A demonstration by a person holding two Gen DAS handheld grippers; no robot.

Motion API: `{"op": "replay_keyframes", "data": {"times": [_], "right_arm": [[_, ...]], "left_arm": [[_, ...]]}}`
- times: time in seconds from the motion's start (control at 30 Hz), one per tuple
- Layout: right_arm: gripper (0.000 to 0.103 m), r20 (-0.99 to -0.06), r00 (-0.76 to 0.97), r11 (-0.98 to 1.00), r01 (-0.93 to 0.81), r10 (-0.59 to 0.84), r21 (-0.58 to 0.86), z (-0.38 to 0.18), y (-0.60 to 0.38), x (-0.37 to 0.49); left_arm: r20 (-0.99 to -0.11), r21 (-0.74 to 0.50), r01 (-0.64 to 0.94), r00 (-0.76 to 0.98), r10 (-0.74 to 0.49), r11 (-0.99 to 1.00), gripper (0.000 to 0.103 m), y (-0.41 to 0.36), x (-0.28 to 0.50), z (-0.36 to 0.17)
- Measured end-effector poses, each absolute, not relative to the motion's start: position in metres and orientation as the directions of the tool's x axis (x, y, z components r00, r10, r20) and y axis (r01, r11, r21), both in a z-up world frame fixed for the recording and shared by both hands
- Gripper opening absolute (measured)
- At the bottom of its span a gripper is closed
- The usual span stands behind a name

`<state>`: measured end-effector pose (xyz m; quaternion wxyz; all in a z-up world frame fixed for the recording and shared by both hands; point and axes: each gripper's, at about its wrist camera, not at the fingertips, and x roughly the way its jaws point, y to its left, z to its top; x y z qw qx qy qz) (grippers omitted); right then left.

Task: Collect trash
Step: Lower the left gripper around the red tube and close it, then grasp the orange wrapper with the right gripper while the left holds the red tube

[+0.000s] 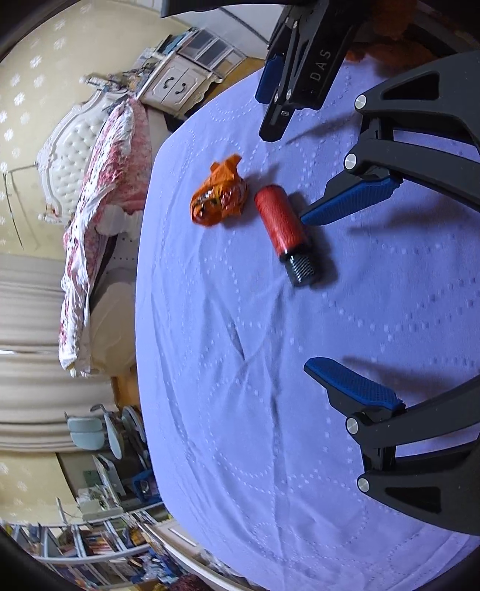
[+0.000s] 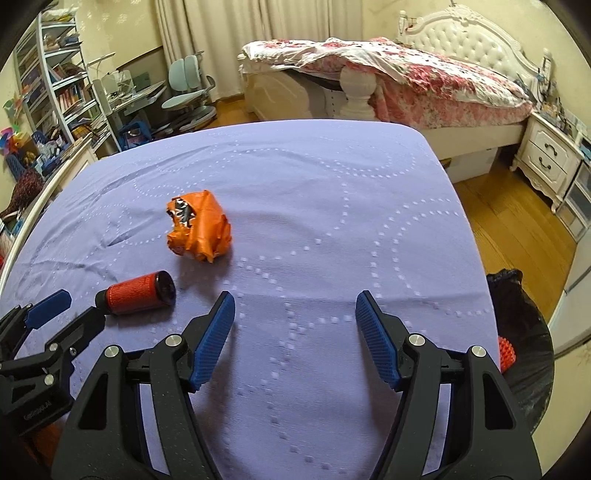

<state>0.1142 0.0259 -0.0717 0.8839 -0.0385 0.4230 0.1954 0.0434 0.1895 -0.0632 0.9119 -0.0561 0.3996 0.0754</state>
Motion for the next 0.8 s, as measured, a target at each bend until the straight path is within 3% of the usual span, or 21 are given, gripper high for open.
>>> {"op": "replay_keyframes", "data": {"times": [0.37,0.7,0.8], "right_arm": [[0.069,-0.763,0.565,0.921,-0.376,0.315,0.102,-0.073,0.017,0.12],[0.071,-0.767,0.565,0.921,-0.381,0.304,0.084,-0.074,0.021,0.121],[0.071,-0.769,0.565,0.918,-0.389,0.3,0.073,-0.074,0.024,0.121]], "left_arm": [[-0.769,0.01,-0.074,0.637,0.055,0.997,0.074,0.174,0.081,-0.072],[-0.772,0.014,-0.049,0.634,0.042,0.999,0.032,0.174,0.078,-0.074],[-0.771,0.001,-0.069,0.636,0.044,0.998,0.027,0.181,0.078,-0.073]]}}
